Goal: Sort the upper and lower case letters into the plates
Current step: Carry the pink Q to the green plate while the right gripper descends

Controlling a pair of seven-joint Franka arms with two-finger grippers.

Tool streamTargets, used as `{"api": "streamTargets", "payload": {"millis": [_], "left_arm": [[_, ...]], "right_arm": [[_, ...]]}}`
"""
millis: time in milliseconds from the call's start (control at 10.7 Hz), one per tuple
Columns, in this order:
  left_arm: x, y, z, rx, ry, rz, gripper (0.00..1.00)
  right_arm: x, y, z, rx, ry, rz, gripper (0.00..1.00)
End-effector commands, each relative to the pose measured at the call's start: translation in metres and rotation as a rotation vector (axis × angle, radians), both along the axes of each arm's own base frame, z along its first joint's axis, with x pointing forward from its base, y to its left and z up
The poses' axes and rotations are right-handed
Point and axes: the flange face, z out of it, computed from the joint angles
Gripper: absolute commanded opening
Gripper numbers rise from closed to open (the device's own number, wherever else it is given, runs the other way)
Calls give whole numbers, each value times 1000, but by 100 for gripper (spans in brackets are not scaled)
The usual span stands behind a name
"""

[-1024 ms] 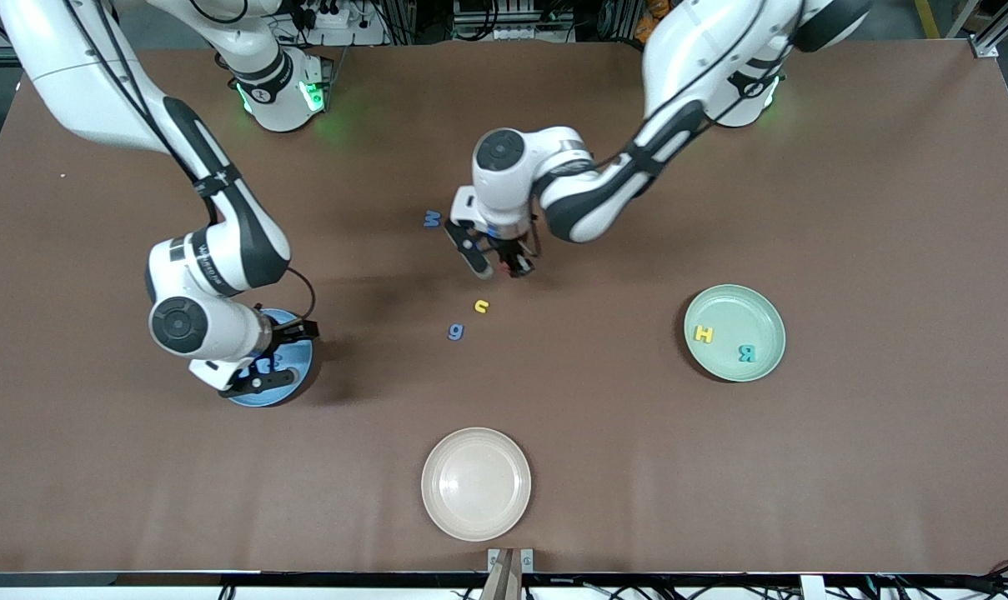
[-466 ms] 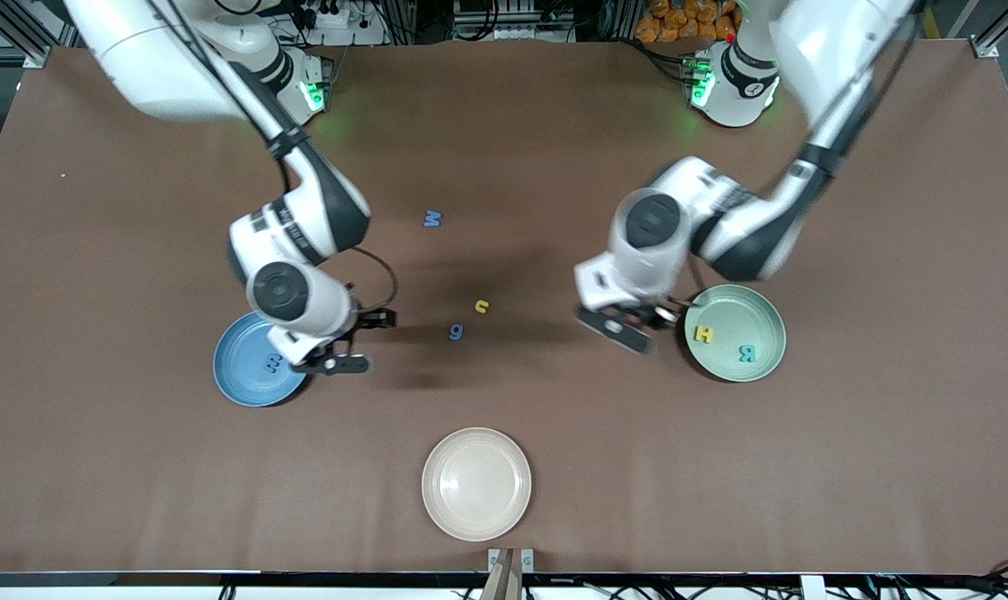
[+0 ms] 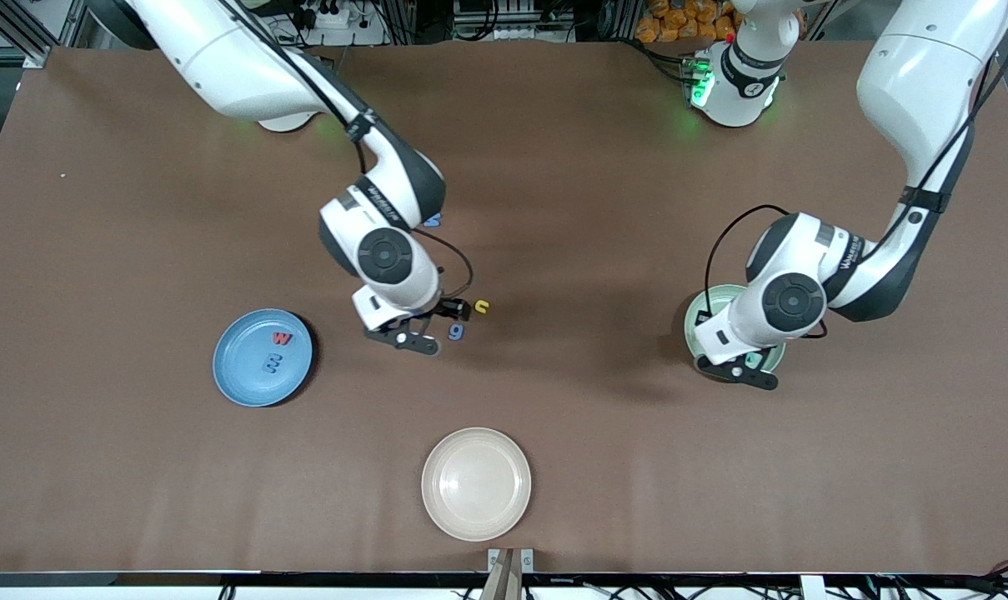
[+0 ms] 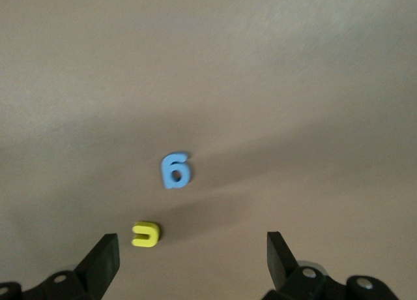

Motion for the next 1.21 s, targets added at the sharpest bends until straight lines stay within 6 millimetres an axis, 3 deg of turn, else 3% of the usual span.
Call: {"api": "streamTargets", "payload": {"millis": [0,186,279,466,745,931,1118], "left_arm": [[0,15,-4,-40,40,41,99],[1,7,18,-32,18,34,100],[4,6,39,-21,-7,33,100],[16,7,98,-18,-59,41,100],[21,11,204,-43,-89,105,100],[13,17,250,-25,-113,121,100],[3,18,280,-40,-150,137,100]], "right_arm": [[-1,24,-18,24,-12,-89,100],[-8,49,-28,33,-18,-131,100],[-10,54,-32,31,-17,-126,100],[-10,53,-40,19,-10,-135,100],[-19,59,-54,-27,-24,-148,100],[-26,65,-65,-43,-23,-174,100],[-29,69,-68,-45,-26,-169,100]]}}
